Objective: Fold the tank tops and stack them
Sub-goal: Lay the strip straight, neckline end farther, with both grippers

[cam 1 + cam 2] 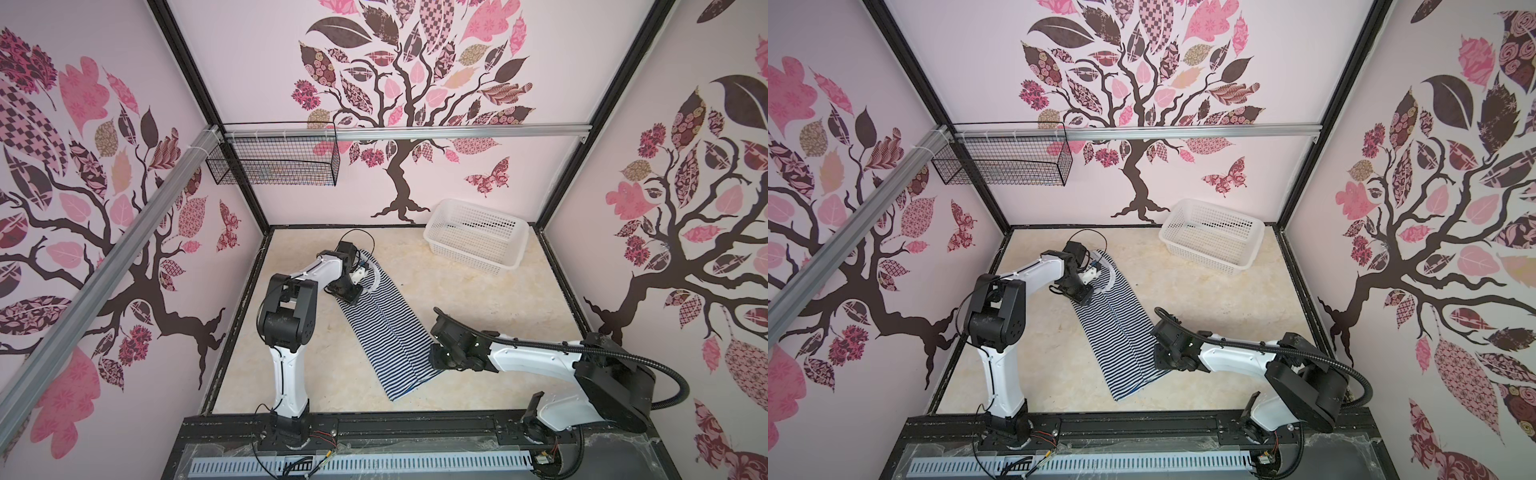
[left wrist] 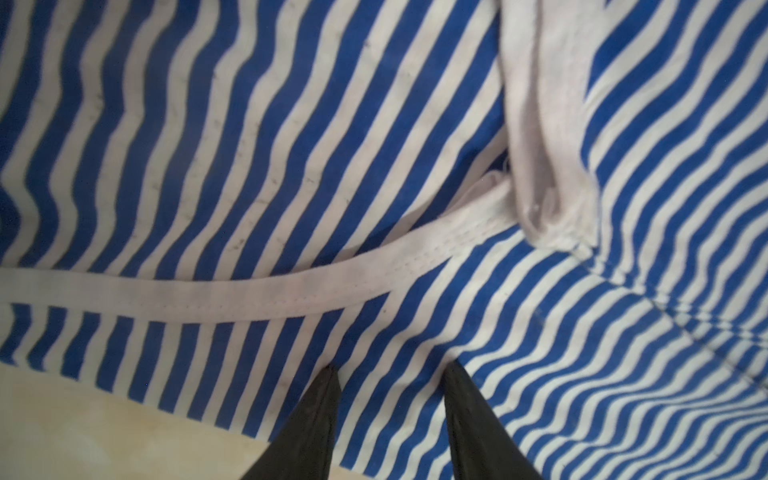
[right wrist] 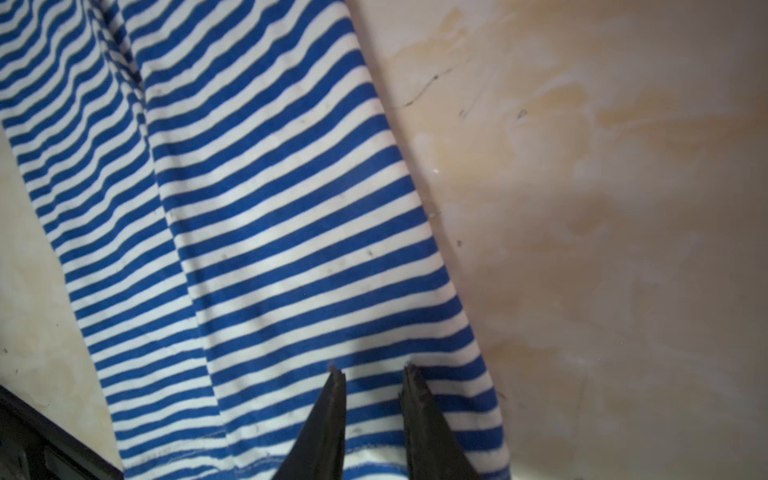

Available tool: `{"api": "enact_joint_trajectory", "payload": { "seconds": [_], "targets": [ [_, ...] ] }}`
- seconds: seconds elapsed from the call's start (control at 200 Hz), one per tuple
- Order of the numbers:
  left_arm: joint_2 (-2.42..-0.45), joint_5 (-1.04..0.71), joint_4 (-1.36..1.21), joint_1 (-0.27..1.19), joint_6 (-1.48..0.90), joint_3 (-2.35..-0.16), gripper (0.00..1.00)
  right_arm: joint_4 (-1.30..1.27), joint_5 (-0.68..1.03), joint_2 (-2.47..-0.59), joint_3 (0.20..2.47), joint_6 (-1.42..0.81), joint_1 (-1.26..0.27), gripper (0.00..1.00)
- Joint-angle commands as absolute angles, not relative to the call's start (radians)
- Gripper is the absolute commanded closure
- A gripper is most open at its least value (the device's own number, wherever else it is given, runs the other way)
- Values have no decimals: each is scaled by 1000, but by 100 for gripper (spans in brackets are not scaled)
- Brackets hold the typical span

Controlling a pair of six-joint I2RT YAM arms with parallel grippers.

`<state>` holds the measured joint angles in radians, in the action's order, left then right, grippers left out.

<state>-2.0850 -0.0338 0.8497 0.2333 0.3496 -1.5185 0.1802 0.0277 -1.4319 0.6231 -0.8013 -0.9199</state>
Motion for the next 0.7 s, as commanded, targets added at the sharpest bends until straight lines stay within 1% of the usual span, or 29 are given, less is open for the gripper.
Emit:
{"api": "enact_joint_trajectory", "payload": {
  "seconds": [0.0,0.21,0.425,0.54,0.696],
  "targets": [
    [-2189,-2,860,232,368,-1600,56,175,53,-1453,617,-854,-957,72],
    [-2311,22,937,237,366,-1819,59,161,41,-1560,712,-910,-1066,71],
    [-2379,46,959,239,364,-1968,59,104,49,-1607,727,-966,-1098,72],
    [-2389,52,969,239,370,-1999,59,101,51,-1627,755,-979,-1133,71],
    [-2358,52,966,239,375,-1976,59,129,44,-1666,829,-993,-1201,71]
  ]
}}
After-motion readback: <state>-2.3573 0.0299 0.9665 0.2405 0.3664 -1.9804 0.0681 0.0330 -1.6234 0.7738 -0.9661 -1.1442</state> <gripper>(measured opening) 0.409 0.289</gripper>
